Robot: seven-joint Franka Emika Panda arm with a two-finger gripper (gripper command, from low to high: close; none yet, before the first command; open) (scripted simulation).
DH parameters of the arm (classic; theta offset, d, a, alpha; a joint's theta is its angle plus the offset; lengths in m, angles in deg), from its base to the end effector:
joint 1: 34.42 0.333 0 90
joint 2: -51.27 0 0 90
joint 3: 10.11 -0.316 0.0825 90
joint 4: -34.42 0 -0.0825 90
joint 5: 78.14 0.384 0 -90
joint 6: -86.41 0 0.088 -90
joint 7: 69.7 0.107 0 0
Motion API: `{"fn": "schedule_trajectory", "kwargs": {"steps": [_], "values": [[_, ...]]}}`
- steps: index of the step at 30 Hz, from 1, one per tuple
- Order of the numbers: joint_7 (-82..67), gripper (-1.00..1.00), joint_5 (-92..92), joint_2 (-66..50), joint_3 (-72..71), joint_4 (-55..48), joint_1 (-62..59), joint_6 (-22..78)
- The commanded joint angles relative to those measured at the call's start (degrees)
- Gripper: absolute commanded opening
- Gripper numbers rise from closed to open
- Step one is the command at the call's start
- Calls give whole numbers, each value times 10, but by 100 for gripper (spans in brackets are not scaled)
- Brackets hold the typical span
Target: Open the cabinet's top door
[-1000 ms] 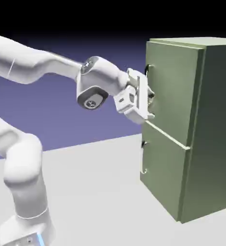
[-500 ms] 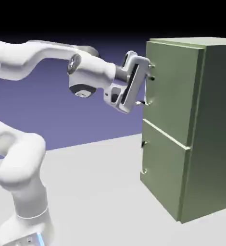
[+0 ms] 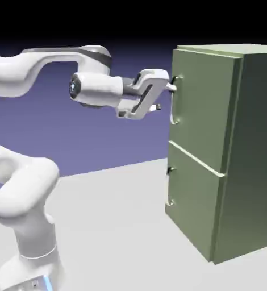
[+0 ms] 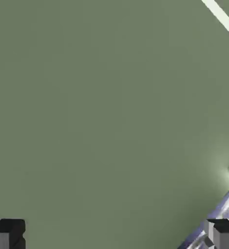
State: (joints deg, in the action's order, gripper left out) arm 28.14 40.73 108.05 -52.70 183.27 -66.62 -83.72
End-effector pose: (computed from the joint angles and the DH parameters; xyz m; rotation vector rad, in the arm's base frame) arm 0.3299 0.0487 0.5551 0.0737 1.7360 0.0236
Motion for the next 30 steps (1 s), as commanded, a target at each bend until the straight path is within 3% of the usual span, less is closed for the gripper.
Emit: {"fn": "schedule_trajectory", "kwargs": {"steps": [1,15,22,23,30], "values": [[12,0,25,5,-9,-3,-7,1],[174,0,374,76,-134,-38,-103,12],[172,0,408,42,-188,-103,-209,48],[172,-100,408,42,-188,-103,-209,48],[177,-100,322,41,-83,4,-85,141]]}}
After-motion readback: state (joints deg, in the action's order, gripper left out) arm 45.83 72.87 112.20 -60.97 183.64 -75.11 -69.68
